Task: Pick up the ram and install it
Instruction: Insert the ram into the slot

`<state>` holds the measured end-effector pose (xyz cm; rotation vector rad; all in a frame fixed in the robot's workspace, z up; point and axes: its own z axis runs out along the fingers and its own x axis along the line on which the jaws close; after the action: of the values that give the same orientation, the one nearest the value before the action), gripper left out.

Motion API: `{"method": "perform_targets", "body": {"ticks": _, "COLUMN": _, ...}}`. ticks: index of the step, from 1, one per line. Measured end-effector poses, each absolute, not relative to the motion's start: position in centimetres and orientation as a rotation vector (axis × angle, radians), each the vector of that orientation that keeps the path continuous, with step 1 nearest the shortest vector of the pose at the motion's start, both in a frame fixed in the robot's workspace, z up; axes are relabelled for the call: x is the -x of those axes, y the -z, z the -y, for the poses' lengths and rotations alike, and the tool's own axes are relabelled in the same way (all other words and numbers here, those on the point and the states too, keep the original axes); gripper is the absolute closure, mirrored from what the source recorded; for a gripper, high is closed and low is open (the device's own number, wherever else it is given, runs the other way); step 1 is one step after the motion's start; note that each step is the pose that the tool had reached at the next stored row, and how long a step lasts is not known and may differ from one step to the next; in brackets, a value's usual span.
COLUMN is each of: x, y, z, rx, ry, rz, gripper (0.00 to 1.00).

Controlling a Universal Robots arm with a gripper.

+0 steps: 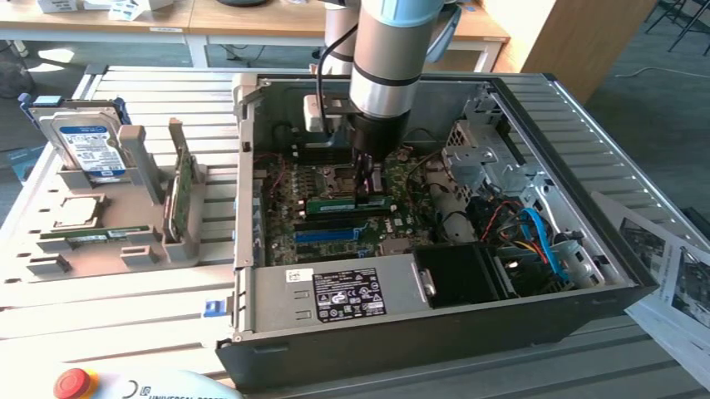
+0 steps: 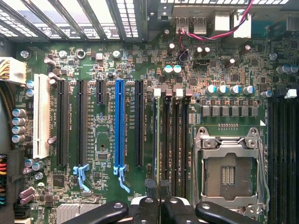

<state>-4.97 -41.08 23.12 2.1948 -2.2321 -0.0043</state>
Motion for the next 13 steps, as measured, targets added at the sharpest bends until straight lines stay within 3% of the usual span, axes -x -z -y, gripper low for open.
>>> {"method": "perform_targets", "body": {"ticks": 13, "x": 4.95, "y": -22.95, "z": 41.08, "rx": -2.195, "ry": 0.003, "rz": 2.233, "gripper": 0.88}}
